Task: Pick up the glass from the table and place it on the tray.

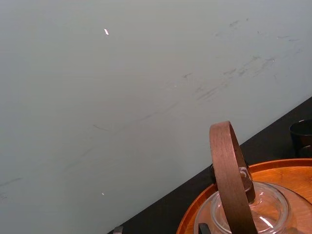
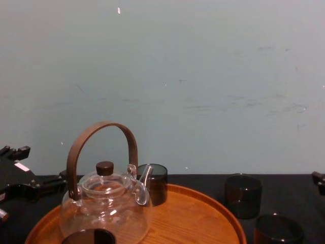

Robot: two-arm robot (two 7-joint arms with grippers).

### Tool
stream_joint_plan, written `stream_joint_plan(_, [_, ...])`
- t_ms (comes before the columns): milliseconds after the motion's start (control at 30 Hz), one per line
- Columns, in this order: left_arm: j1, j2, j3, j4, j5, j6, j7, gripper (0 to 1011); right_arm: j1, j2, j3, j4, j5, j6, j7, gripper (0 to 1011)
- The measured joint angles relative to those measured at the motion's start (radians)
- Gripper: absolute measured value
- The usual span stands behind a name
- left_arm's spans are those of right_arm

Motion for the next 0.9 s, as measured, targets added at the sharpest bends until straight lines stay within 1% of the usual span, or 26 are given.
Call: stream_joint_plan(900, [0.000,0.000,0.000,0.000,0.000,0.000,0.000,1001,0.000,0.000,0.000,0.000,0.000,0.000,0.000,1003])
